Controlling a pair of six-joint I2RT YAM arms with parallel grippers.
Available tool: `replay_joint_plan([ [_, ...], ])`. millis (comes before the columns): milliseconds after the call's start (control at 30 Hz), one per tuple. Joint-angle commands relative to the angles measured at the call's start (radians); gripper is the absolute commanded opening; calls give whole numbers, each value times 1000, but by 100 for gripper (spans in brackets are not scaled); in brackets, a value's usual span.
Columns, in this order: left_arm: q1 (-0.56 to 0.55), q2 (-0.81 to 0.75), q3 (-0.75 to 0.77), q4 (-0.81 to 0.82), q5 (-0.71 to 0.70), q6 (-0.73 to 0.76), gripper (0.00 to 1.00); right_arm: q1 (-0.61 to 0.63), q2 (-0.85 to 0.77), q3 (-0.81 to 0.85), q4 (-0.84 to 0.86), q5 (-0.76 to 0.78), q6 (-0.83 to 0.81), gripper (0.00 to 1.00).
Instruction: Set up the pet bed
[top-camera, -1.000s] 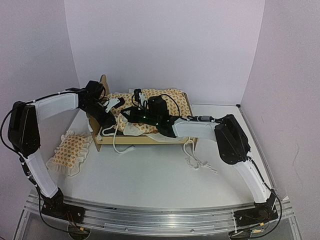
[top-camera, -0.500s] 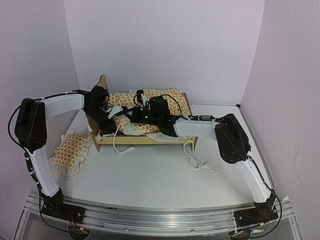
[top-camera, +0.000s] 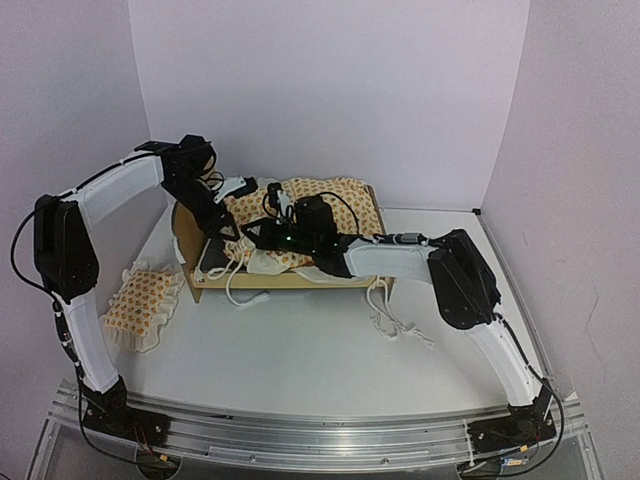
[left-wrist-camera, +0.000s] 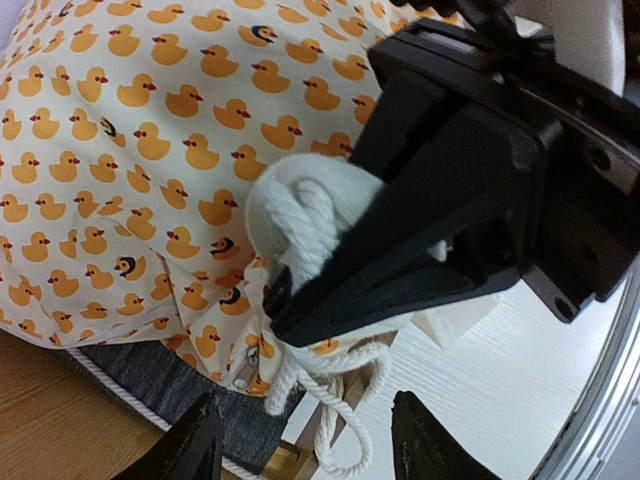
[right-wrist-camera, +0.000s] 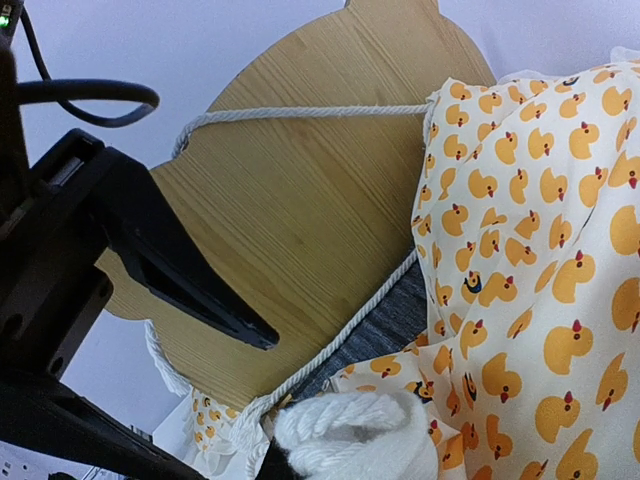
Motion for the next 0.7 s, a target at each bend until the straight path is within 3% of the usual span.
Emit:
replay_joint_plan([
  [0,-4,-5,-3,-214,-80,34,49,1,-64,20,37,-16,-7,0],
  [400,-37,40,-144,-89,-208,-24,53,1,-59,19,39,-20,-2,0],
  [500,-41,61,-158,-71,-203,-15,46,1,-61,14,39,-20,-1,0],
  [600,-41,76,-158,-69,-205,-14,24,1,-62,12,40,-20,-1,0],
  [667,-41,76,-153,-70,-196,-13,15,1,-63,12,40,-19,-3,0],
])
